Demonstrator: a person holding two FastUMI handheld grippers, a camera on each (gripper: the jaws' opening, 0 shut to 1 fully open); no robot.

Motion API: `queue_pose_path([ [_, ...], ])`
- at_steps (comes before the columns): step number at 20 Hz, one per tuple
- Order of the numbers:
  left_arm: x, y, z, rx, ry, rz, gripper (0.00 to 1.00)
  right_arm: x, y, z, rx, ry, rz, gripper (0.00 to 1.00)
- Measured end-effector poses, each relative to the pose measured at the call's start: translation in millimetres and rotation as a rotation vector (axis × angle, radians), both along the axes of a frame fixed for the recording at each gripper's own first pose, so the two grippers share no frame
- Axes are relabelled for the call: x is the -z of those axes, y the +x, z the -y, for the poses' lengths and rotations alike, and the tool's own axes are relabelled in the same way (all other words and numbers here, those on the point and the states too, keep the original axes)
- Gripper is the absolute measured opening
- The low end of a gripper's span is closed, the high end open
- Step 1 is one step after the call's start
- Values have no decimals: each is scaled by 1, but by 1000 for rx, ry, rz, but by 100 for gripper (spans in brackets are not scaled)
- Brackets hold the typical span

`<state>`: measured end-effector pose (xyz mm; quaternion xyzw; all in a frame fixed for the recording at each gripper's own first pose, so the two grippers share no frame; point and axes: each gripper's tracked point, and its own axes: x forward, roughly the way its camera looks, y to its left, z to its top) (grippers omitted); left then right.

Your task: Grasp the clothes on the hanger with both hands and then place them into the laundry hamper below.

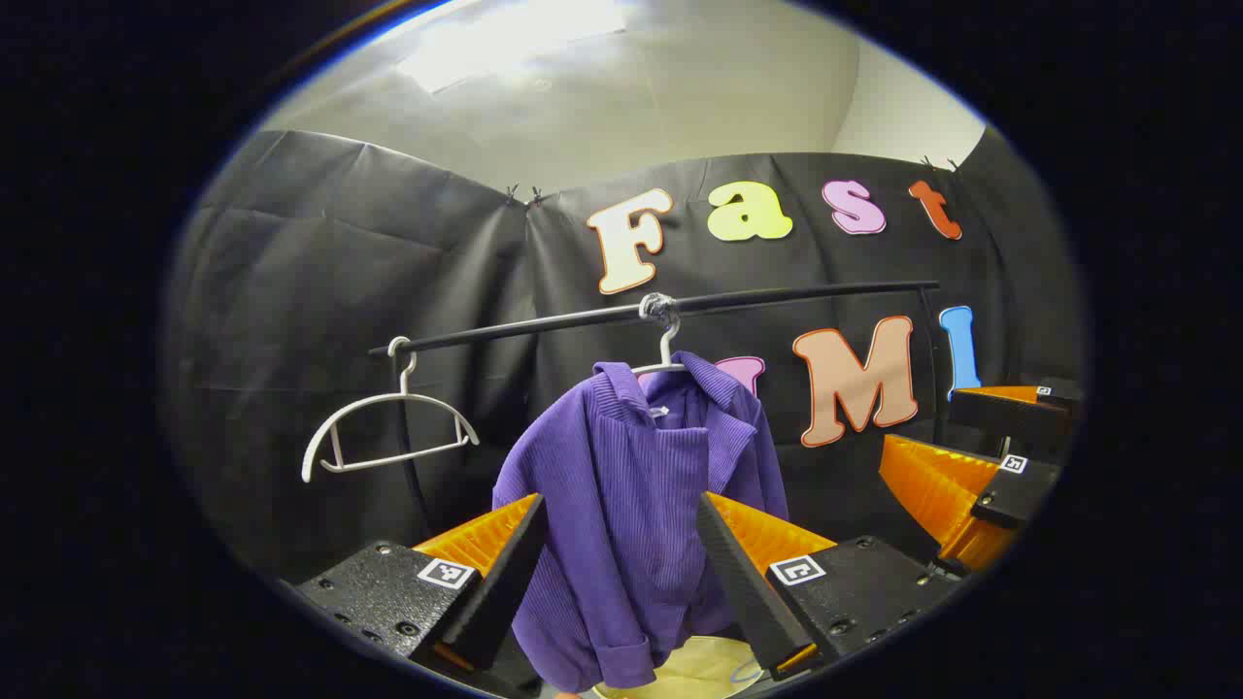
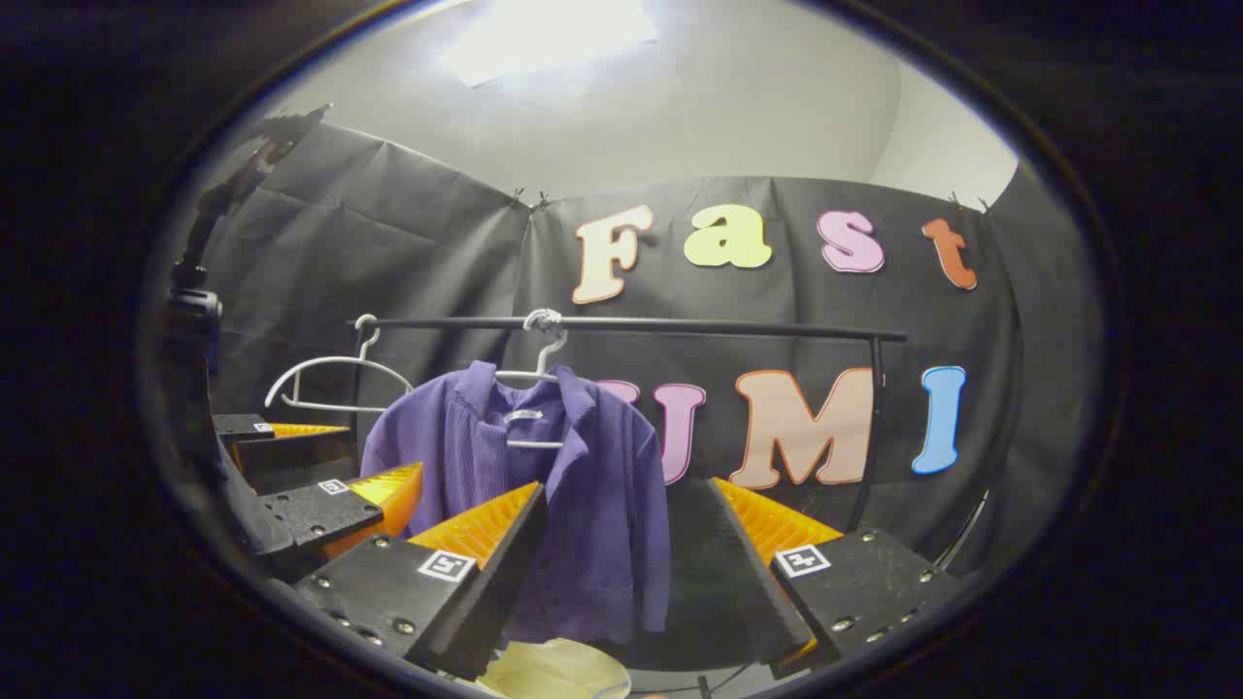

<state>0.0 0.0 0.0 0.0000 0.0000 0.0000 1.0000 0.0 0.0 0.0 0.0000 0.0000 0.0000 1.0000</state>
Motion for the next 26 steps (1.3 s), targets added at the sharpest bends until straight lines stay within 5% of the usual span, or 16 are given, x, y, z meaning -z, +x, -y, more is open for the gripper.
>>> queue_pose_path([
  [16,39,-6,22,50,39,-81,97,31,-5,-4,-37,58,-56,96],
  [26,64,34,39,34,15,-118,99,48,-3,27,39,59,-84,96],
])
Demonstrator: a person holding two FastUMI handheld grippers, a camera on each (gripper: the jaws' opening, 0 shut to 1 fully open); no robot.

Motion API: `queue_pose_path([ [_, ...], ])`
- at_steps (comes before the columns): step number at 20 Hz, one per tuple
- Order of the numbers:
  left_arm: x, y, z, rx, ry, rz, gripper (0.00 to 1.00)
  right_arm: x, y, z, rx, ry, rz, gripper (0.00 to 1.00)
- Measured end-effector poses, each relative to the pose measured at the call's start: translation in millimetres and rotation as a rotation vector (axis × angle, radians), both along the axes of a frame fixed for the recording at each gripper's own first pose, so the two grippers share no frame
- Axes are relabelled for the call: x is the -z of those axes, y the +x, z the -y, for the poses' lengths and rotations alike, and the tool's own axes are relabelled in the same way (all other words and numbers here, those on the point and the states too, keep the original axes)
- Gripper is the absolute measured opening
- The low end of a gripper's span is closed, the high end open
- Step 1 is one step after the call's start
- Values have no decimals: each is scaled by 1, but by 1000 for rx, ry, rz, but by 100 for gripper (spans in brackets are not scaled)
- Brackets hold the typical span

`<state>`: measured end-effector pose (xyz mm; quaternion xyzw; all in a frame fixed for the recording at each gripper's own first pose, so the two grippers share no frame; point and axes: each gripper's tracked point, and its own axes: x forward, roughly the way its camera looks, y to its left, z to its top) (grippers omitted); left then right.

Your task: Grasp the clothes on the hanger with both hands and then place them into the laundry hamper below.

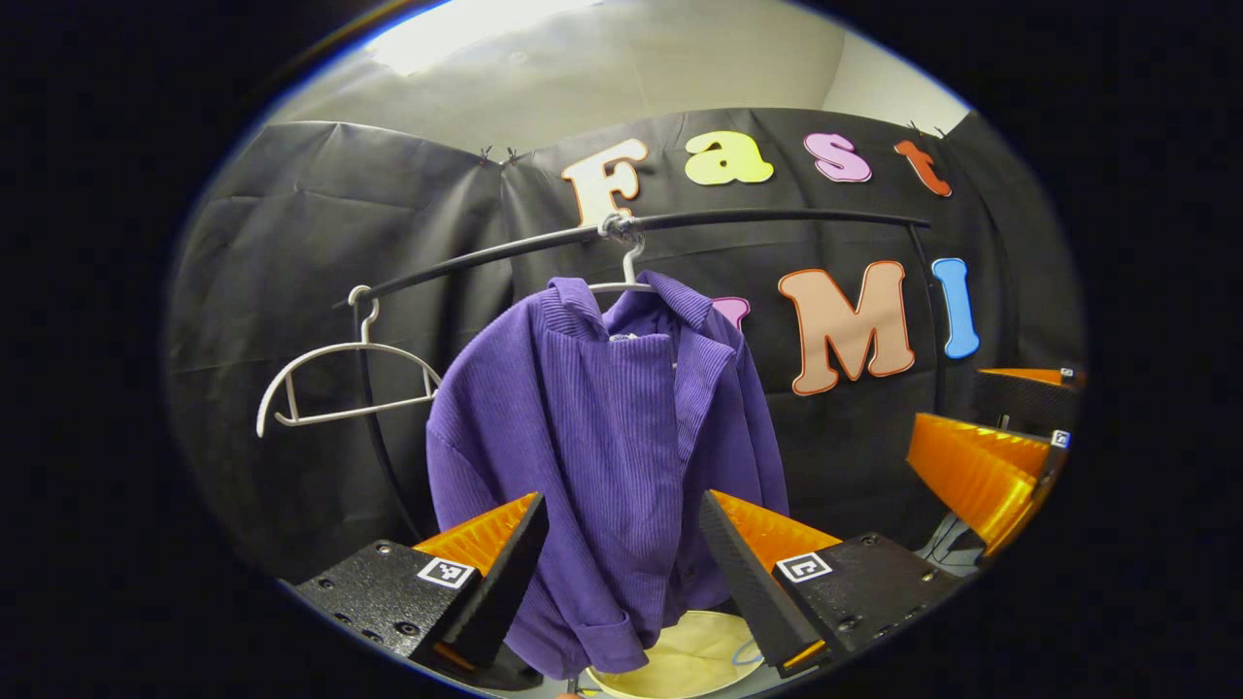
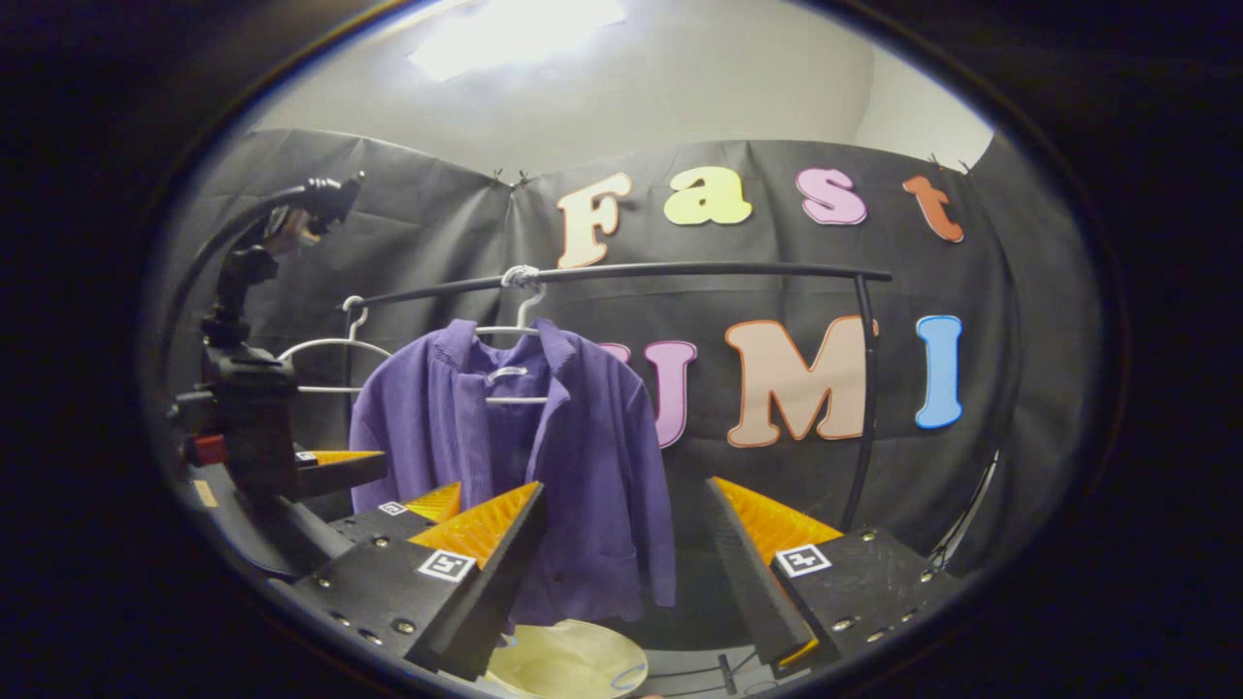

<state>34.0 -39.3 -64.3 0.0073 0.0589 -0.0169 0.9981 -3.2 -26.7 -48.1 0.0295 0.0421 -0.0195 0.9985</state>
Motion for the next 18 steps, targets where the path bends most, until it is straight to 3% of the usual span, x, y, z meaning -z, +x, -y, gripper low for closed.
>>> queue_pose_path([
  [13,37,78,-5,-121,13,-1,97,-1,-16,60,160,-91,-25,94],
  [15,37,88,-14,-144,28,3,99,0,-19,64,176,-83,-23,99],
  [17,36,95,-19,-148,39,8,96,4,-22,67,186,-76,-28,94],
  [18,36,97,-23,-147,43,11,99,5,-23,69,190,-73,-28,94],
])
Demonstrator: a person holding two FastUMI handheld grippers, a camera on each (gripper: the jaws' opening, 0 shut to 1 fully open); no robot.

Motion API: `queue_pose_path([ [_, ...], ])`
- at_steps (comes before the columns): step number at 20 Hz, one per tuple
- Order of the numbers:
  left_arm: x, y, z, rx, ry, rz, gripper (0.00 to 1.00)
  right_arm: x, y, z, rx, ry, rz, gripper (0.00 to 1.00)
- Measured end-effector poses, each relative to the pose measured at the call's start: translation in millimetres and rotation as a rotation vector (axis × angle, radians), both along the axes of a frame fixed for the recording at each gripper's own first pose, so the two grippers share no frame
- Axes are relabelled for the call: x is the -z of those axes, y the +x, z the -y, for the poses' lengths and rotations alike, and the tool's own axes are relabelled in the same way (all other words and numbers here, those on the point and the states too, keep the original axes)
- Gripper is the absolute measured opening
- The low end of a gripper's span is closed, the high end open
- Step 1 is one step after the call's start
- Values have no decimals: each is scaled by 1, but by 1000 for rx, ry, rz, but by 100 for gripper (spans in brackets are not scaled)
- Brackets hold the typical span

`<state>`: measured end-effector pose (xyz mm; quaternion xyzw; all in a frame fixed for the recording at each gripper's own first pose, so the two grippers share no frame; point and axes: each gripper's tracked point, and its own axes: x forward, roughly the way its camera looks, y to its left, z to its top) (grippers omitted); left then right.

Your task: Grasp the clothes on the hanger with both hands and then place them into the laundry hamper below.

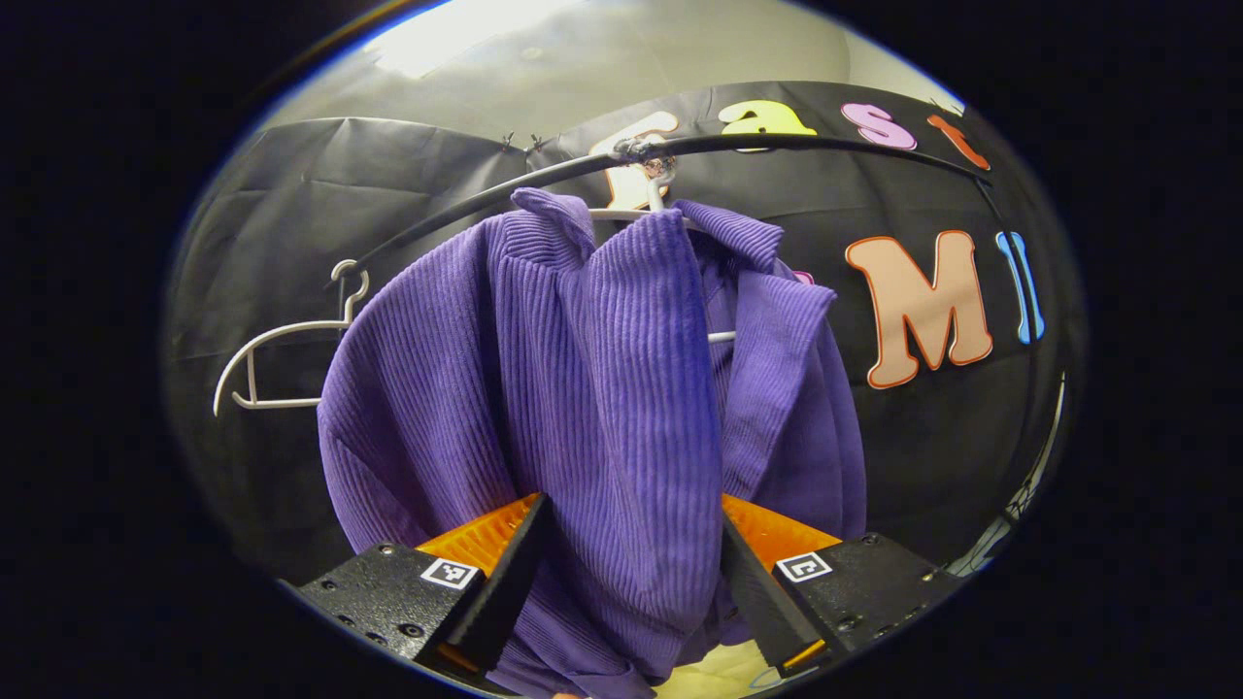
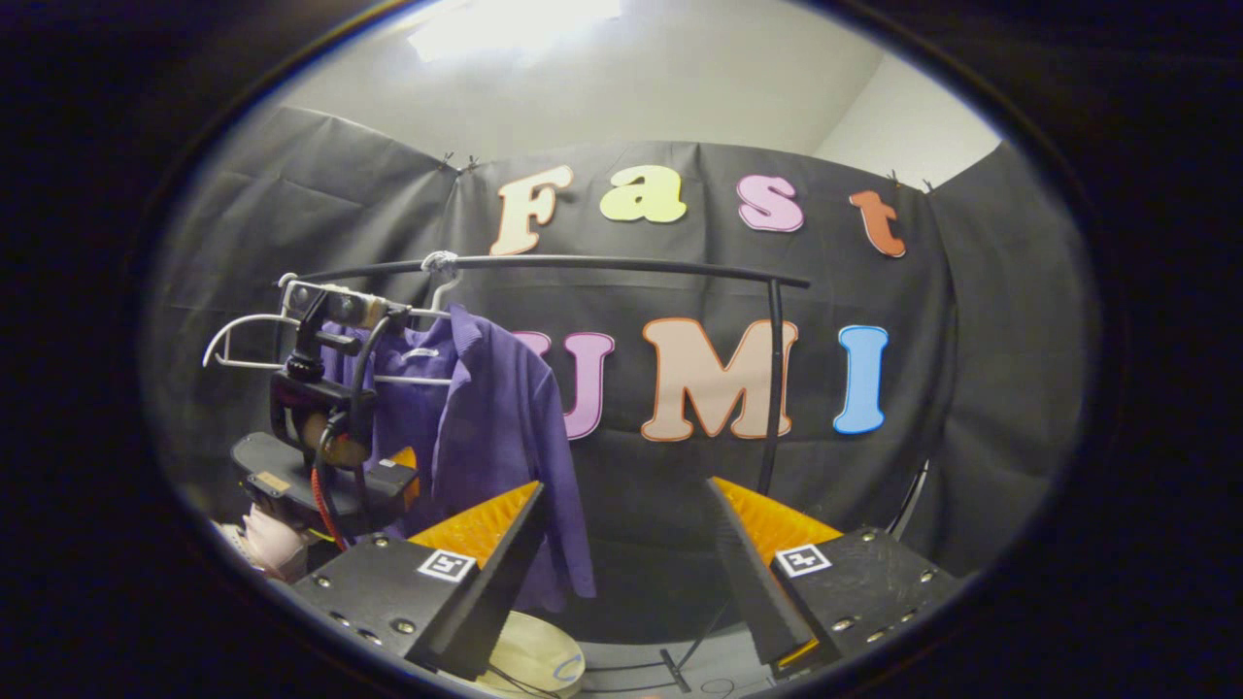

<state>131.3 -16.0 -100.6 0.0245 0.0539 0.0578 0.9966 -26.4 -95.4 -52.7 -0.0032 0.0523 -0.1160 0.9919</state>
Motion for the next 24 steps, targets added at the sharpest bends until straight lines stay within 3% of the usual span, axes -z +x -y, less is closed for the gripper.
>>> queue_pose_path([
  [2,-4,4,-8,-8,11,17,85,0,0,1,4,11,2,96],
  [7,-12,7,-23,-6,13,41,21,5,2,-7,-15,26,-2,96],
  [9,-11,9,-30,-18,-6,33,4,6,4,-12,-27,31,-4,96],
  [14,-17,-2,-25,41,-69,28,5,8,10,-23,-56,32,-9,96],
  [18,-21,-12,-20,100,-84,5,0,11,18,-32,-88,30,-13,96],
  [24,-35,-26,-33,102,-127,7,0,7,47,-53,-164,24,6,96],
])
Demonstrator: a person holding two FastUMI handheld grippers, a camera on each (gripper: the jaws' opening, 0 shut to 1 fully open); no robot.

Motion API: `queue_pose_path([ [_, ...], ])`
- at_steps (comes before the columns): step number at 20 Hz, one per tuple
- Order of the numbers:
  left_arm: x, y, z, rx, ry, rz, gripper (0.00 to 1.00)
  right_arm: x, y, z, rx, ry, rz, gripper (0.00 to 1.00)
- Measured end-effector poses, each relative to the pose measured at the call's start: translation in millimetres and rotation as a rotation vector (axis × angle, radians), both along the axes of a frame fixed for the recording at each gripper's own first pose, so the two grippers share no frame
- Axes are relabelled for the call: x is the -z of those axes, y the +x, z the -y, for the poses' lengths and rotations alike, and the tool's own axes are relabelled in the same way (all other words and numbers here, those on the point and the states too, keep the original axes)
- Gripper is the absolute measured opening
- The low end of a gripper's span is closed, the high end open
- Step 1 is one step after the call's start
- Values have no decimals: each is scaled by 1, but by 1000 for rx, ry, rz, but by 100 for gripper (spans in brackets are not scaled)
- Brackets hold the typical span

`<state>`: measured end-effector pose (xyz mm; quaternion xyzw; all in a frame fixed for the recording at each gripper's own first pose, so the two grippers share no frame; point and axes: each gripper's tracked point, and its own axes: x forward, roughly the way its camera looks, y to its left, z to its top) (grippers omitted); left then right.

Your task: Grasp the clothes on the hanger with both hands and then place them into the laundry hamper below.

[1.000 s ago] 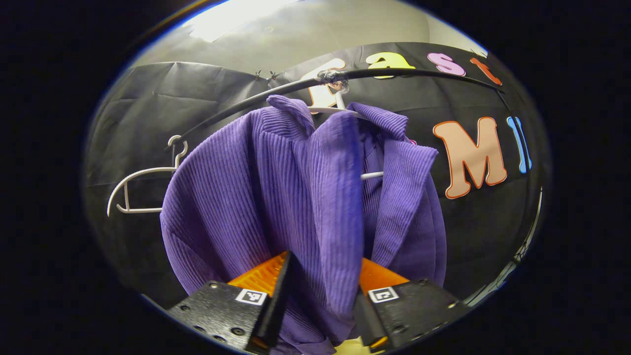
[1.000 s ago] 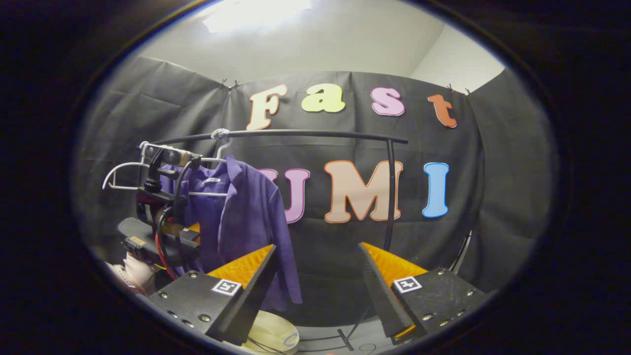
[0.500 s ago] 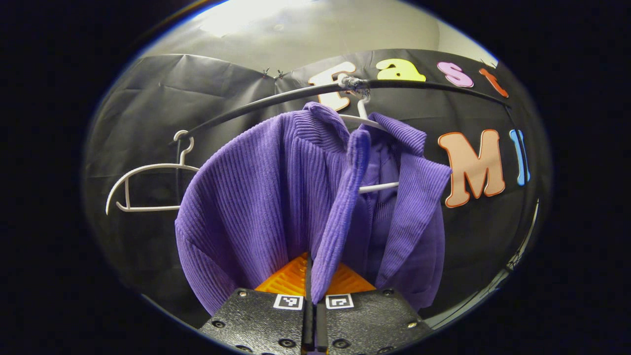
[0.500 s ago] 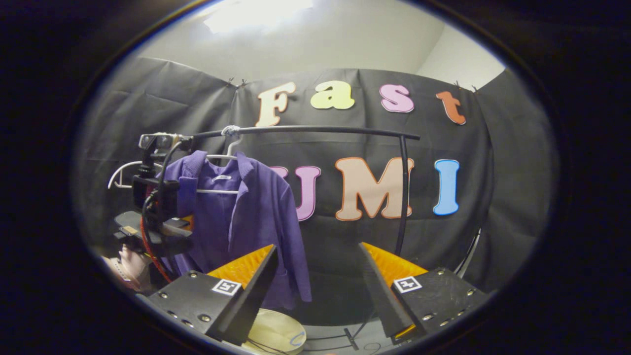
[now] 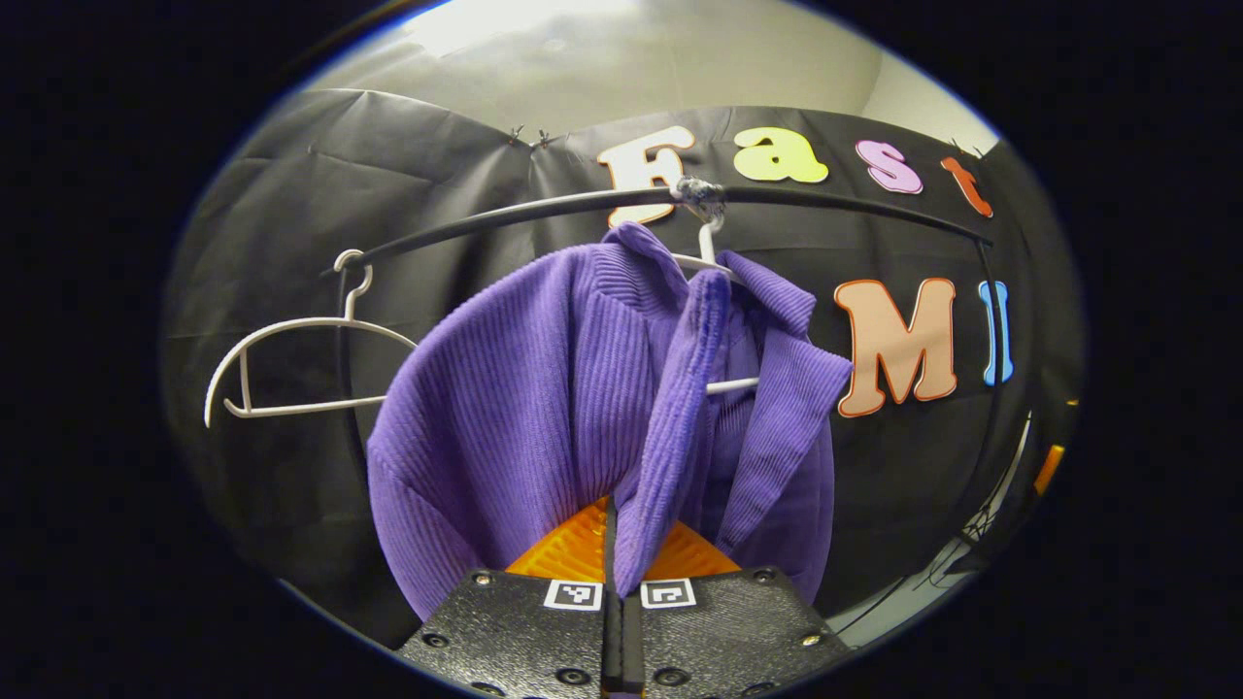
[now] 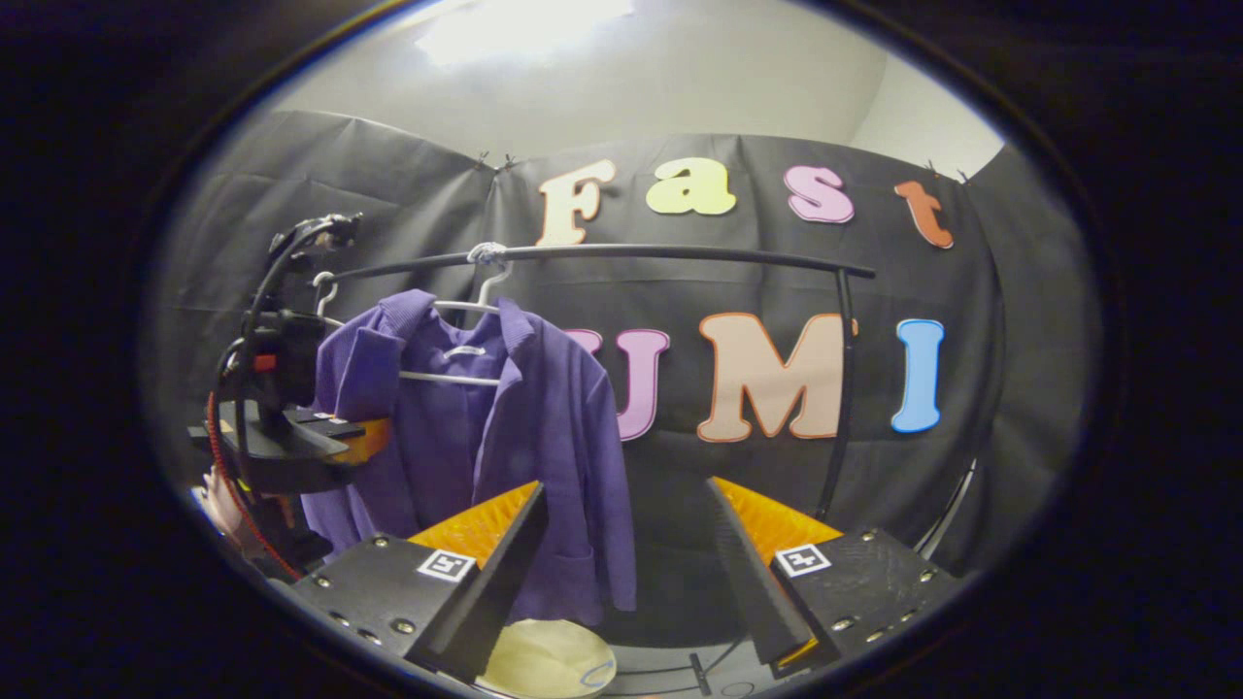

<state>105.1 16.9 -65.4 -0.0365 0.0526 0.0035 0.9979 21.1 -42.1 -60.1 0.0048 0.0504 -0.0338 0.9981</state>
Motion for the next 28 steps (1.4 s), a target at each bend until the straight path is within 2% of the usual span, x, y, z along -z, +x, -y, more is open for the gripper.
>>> queue_pose_path([
  [7,-10,-16,-14,-21,-15,3,0,4,54,-42,-125,38,29,94],
  [8,-11,-19,-16,-28,-22,3,0,5,61,-50,-147,41,28,97],
  [13,-18,-28,-30,-57,-40,1,0,15,96,-98,-256,54,19,95],
  [17,-23,-31,-35,-66,-25,6,0,25,126,-127,-277,83,5,94],
  [23,-30,-35,-40,-72,-20,9,0,50,166,-142,-247,127,-39,96],
  [25,-35,-36,-46,-83,-18,16,0,60,173,-144,-251,126,-65,91],
  [26,-37,-37,-49,-89,-18,20,0,64,175,-144,-253,127,-78,77],
  [27,-40,-37,-53,-96,-19,23,0,68,177,-146,-259,133,-92,74],
  [28,-42,-39,-56,-104,-20,26,0,72,179,-146,-257,134,-106,77],
])
